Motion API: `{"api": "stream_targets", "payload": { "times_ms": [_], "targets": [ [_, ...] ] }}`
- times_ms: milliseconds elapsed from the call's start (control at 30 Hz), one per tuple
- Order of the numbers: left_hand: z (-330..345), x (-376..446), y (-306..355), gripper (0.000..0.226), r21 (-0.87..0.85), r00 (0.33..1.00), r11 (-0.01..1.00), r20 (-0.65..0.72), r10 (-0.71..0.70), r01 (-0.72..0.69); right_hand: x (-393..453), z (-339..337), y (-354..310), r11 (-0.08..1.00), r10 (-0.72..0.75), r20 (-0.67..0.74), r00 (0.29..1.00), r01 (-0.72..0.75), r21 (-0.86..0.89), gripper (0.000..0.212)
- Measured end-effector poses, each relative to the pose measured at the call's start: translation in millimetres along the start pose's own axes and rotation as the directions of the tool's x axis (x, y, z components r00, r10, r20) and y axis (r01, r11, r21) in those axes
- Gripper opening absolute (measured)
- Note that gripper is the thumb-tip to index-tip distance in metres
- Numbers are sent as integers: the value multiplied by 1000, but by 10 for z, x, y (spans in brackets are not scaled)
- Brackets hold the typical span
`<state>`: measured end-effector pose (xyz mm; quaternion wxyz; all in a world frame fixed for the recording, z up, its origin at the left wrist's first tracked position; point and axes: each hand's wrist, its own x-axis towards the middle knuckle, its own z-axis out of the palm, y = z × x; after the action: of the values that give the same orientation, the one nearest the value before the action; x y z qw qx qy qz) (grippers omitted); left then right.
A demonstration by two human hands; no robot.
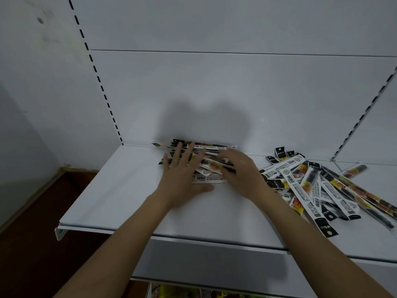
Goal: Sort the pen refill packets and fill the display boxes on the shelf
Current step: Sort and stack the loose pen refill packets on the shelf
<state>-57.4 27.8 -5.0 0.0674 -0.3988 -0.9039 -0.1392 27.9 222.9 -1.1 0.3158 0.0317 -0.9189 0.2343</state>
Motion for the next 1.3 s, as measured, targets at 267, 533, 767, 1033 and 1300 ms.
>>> {"api": "stream_targets", "payload": {
  "times_ms": [267, 533, 767, 1033, 1300],
  "targets": [
    [123, 269, 113, 67, 36, 986, 985, -8, -168, 168, 59, 264, -197, 838, 534, 90, 840, -541, 75, 56],
    [230, 62, 327, 67, 34, 971, 999, -238, 6, 2, 25, 74, -256, 832, 532, -54, 845, -510, 216, 27],
    [178, 133, 363, 29, -153, 949, 982, -308, 61, -113, -120, -30, -391, 837, 523, -71, 850, -495, 233, 34],
    [115, 39, 967, 61, -235, 913, 917, -331, 237, -323, -382, -634, -146, 933, 359, -108, 927, -358, 34, 35],
    [452, 84, 2091, 117, -138, 968, 974, 150, 200, -180, -1077, -1766, 822, 548, 753, -198, 627, -765, -338, 54]
  ]
}}
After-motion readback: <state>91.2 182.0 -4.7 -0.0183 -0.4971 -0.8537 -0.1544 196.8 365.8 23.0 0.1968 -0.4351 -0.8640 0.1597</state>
